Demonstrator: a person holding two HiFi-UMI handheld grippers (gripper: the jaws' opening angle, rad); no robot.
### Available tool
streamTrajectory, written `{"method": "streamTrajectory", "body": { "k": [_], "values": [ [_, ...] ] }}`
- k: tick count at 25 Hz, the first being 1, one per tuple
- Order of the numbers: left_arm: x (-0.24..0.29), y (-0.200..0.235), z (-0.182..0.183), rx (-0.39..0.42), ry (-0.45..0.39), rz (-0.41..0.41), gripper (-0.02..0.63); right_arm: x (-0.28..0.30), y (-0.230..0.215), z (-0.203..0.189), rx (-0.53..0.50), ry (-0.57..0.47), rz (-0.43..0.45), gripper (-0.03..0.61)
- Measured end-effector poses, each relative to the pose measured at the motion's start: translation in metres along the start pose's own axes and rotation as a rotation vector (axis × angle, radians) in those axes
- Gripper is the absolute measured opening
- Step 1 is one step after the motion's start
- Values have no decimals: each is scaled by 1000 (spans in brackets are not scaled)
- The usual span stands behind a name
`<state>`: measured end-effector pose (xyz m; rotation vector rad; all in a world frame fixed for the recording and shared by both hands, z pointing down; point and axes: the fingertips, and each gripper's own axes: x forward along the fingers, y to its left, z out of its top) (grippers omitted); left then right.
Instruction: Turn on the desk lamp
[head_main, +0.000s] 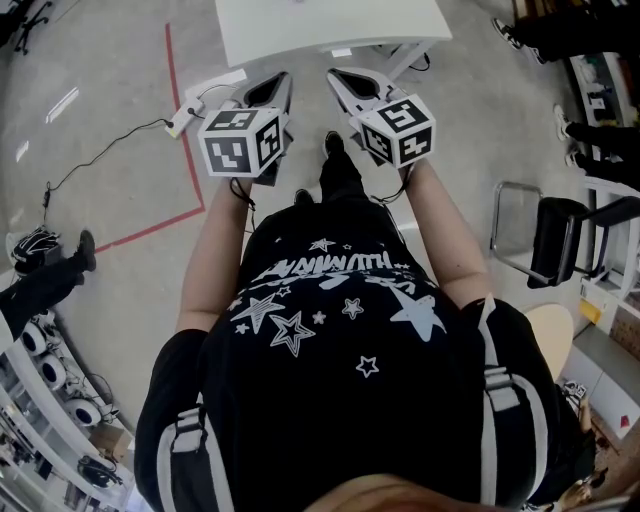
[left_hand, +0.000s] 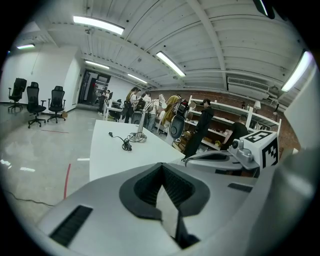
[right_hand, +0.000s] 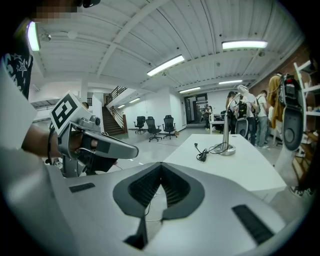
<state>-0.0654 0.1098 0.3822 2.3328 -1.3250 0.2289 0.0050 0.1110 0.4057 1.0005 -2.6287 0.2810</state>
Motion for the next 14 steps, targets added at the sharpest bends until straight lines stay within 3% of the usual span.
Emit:
{"method": "streamTrajectory", "body": {
  "k": [14],
  "values": [
    [-16,-10,10,3,-70,-25,8,-7,14,11,16,-46,3,3]
  ]
}}
